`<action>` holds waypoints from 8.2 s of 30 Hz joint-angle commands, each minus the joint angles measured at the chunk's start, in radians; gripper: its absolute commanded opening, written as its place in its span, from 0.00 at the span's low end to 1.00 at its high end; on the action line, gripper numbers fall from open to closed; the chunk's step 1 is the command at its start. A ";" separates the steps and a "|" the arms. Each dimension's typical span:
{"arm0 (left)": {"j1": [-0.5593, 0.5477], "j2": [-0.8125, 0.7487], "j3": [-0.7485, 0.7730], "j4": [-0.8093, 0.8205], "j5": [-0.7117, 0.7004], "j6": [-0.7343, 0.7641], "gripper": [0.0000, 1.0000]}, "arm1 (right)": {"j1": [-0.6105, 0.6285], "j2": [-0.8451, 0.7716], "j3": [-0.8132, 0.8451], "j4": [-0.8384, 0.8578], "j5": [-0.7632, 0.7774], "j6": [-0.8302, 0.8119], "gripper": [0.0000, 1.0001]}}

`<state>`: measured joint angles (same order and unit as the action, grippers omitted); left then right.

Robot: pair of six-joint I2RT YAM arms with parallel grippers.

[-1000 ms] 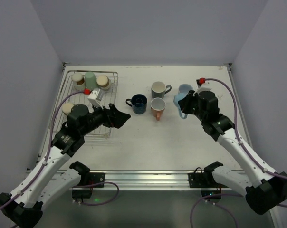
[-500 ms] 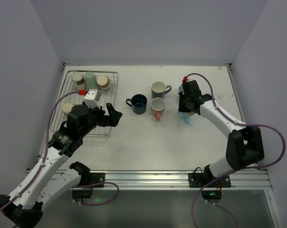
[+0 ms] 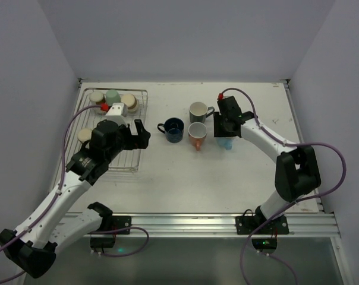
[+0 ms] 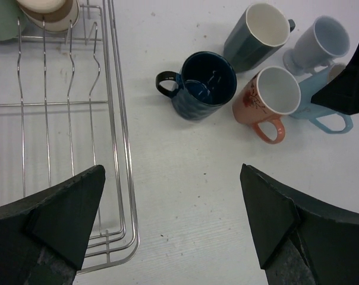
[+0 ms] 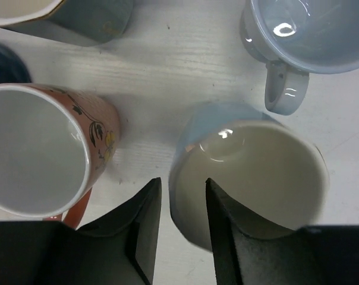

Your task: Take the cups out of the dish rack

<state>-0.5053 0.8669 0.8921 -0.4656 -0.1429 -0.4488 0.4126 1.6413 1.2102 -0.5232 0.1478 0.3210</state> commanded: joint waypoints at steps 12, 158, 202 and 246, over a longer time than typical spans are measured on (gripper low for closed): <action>0.206 0.230 0.172 0.113 -0.038 -0.089 1.00 | 0.044 -0.446 -0.142 0.143 -0.096 0.013 0.77; 0.097 -0.210 -0.110 0.004 -0.461 -0.039 1.00 | 0.574 0.114 0.344 -0.127 -0.025 -0.073 0.73; 0.702 0.571 0.137 0.113 -0.151 -0.013 0.23 | 0.569 -0.477 -0.247 0.353 -0.165 -0.019 0.81; 0.284 -0.137 -0.527 1.104 0.922 -0.689 0.17 | 0.500 -0.454 -0.439 1.146 -0.359 0.539 0.39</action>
<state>-0.2047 0.7319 0.3649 0.5549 0.7677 -1.1122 0.9134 1.1702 0.7174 0.5159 -0.1326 0.8368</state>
